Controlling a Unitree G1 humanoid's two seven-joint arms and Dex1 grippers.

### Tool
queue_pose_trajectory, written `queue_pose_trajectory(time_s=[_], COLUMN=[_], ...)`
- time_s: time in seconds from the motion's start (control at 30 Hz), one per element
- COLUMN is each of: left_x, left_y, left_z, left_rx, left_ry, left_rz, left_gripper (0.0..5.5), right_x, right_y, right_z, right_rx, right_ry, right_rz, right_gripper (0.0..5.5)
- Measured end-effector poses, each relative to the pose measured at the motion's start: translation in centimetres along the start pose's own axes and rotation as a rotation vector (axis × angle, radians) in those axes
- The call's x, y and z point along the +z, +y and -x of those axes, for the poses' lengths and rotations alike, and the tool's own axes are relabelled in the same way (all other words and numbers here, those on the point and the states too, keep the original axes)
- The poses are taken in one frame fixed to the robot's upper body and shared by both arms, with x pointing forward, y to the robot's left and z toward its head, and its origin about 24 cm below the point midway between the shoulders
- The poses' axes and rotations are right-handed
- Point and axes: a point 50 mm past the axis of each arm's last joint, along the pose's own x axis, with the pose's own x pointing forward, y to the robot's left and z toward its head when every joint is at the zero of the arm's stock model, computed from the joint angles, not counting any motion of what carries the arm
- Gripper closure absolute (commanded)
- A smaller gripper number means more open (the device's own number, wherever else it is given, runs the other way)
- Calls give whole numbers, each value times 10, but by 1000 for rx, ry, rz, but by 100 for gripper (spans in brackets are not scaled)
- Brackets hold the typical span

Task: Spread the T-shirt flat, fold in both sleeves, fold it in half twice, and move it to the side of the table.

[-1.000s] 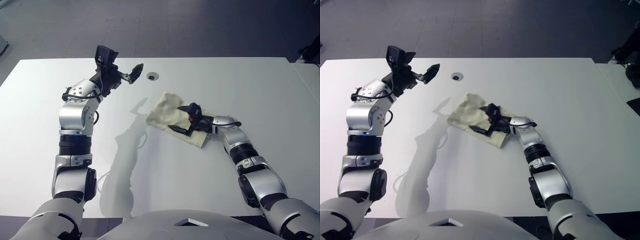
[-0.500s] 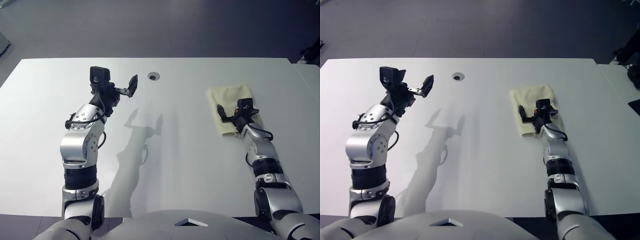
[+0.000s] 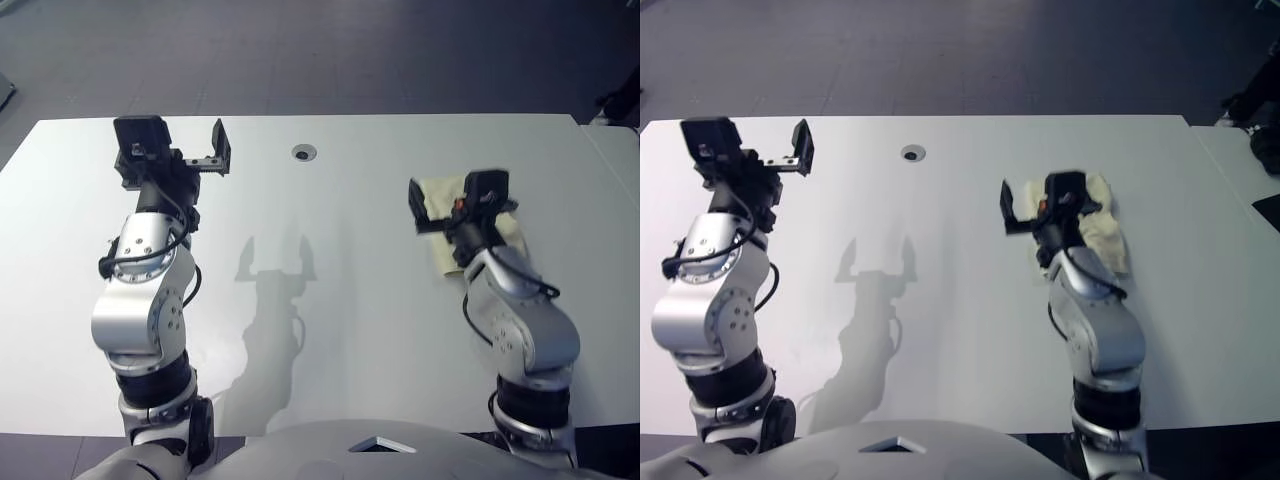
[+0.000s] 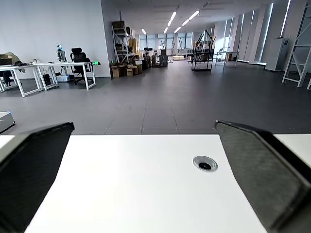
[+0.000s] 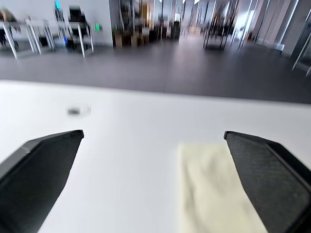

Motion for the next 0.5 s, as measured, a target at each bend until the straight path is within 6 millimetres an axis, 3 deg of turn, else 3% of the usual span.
queue_pose_trajectory(time_s=[0.27, 0.5], left_x=[-7, -20], left_y=[-3, -13], left_z=[4, 4], left_rx=[-2, -29], left_ry=[43, 99], left_rz=[15, 42], left_gripper=[10, 10], right_x=[17, 8], right_y=[12, 22], right_z=[-9, -28], right_rx=[20, 21], right_ry=[-62, -38], right_rz=[2, -3], right_gripper=[11, 11])
